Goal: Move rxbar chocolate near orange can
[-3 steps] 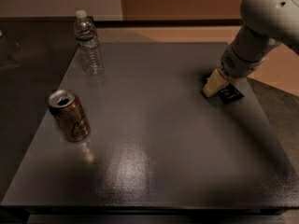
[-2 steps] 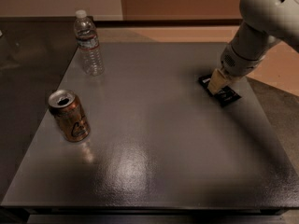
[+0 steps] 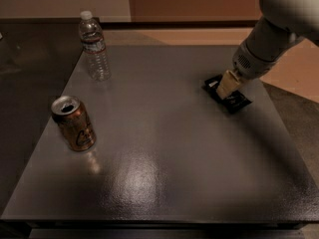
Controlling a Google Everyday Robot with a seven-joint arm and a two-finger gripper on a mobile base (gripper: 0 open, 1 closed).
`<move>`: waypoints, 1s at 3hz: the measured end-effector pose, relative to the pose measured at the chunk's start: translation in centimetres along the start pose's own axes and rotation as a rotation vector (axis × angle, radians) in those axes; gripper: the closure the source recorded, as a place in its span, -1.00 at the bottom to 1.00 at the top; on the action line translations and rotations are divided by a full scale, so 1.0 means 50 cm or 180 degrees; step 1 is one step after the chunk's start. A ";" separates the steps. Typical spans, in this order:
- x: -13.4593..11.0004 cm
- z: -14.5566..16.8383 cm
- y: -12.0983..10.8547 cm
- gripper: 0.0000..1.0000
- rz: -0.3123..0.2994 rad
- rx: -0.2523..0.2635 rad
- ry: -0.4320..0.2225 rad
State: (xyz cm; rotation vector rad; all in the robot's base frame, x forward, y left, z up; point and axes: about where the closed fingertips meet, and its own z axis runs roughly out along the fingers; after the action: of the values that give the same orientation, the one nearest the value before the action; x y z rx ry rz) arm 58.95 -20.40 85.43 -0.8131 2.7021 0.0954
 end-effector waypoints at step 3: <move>-0.074 -0.039 0.237 1.00 -0.1285 -0.0878 -0.0257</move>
Offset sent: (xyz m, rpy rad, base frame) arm -0.0454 0.1152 0.0494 0.1933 -0.0177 0.4889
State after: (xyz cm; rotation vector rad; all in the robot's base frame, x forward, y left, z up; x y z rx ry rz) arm 54.83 -8.84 88.14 -1.3855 2.4250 0.4033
